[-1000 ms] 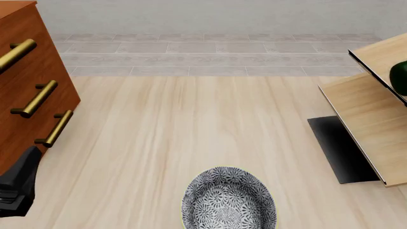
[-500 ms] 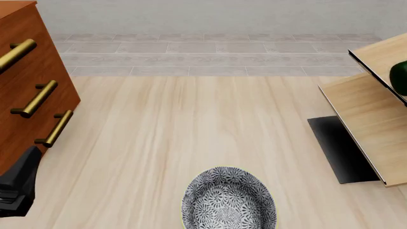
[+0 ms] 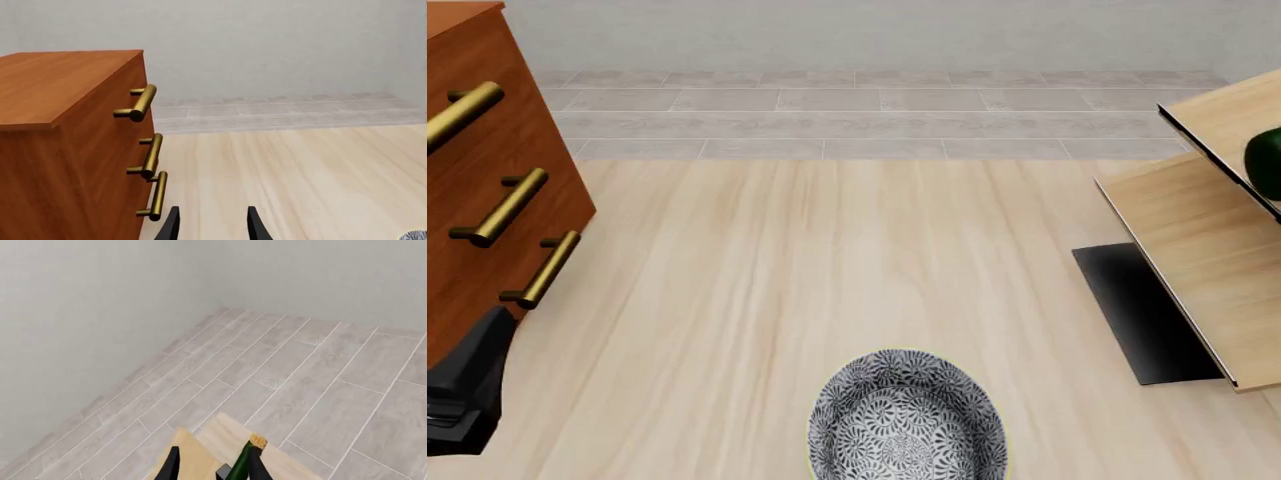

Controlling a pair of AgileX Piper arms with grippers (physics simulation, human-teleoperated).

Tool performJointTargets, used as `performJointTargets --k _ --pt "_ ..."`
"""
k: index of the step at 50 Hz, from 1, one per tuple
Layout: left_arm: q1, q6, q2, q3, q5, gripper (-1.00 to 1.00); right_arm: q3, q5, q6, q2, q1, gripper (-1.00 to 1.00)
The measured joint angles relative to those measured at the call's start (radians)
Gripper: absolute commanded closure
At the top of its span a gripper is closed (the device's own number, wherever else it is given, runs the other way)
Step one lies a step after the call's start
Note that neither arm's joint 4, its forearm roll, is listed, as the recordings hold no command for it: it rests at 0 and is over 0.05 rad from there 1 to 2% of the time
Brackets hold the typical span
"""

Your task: Put the wine bottle on the wine rack.

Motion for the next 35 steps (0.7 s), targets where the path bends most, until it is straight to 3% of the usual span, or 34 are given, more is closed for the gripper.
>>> performJointTargets --k 35 --pt "-0.005 0.001 0.0 0.0 -0.009 -1.0 0.073 0.052 -0.039 -0.2 0.122 -1.0"
